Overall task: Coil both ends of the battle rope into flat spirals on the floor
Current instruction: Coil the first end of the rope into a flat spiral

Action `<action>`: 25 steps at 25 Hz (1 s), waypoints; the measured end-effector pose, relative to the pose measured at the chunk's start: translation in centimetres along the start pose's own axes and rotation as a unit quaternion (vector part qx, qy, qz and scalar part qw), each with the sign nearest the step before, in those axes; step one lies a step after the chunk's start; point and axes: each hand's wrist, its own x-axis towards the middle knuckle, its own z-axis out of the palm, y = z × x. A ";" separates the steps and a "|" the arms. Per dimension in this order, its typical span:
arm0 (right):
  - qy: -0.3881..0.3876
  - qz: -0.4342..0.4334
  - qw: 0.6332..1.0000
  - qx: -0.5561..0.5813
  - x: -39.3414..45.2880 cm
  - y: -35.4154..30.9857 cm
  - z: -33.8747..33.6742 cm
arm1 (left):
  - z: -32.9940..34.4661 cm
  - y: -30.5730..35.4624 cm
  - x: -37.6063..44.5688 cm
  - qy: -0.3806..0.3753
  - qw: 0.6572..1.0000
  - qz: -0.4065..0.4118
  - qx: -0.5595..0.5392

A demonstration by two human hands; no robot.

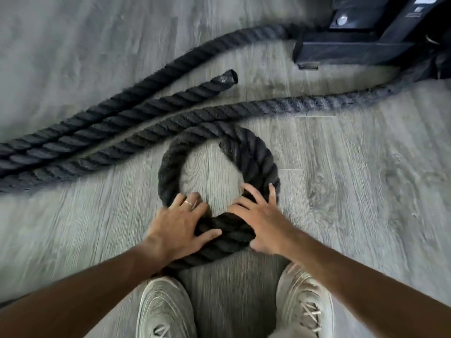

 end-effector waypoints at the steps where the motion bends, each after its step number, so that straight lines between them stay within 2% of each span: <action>1: -0.012 -0.022 1.000 0.002 -0.2 1.3 -0.4 | -0.4 -1.1 0.6 0.005 0.999 0.041 0.021; 3: -0.057 -0.068 0.996 0.001 -0.6 4.4 -1.7 | -1.8 -4.1 2.3 -0.044 0.989 0.114 0.078; 5: -0.093 -0.094 0.991 -0.026 -0.2 7.3 -4.0 | -2.8 -7.1 4.3 -0.137 0.973 0.154 0.105; 7: -0.111 -0.088 0.986 -0.087 0.9 9.4 -6.5 | -2.9 -7.9 6.0 -0.165 0.959 0.183 0.143; 10: -0.080 0.008 0.986 -0.147 1.9 8.9 -8.1 | -1.9 -5.9 6.5 -0.123 0.953 0.190 0.201; 12: -0.053 0.089 0.988 -0.118 1.7 5.2 -6.3 | -1.2 -4.0 5.5 -0.098 0.953 0.184 0.221; 13: -0.064 0.101 0.990 -0.079 1.4 2.6 -4.8 | -0.9 -3.2 4.7 -0.087 0.957 0.175 0.214; 15: -0.105 0.091 0.990 -0.029 0.5 -2.3 -1.9 | -0.4 -1.5 3.4 -0.071 0.972 0.139 0.177; 16: -0.093 0.087 0.991 -0.041 0.2 -3.7 -0.7 | -0.1 -0.4 2.9 -0.072 0.980 0.110 0.152; 18: -0.024 0.069 0.994 -0.082 -0.2 -3.3 0.2 | 0.6 2.1 1.9 -0.088 0.991 0.048 0.089; 20: 0.023 0.014 0.996 -0.084 -0.3 -0.7 -0.1 | 1.0 4.0 1.5 -0.094 0.995 0.016 0.030; 23: -0.006 -0.062 0.993 -0.100 0.6 2.6 -1.2 | 0.7 3.0 2.1 -0.095 0.993 0.055 -0.044; 25: -0.025 -0.087 0.989 -0.121 1.4 4.3 -2.1 | -0.2 -0.1 2.4 -0.065 0.992 0.105 -0.007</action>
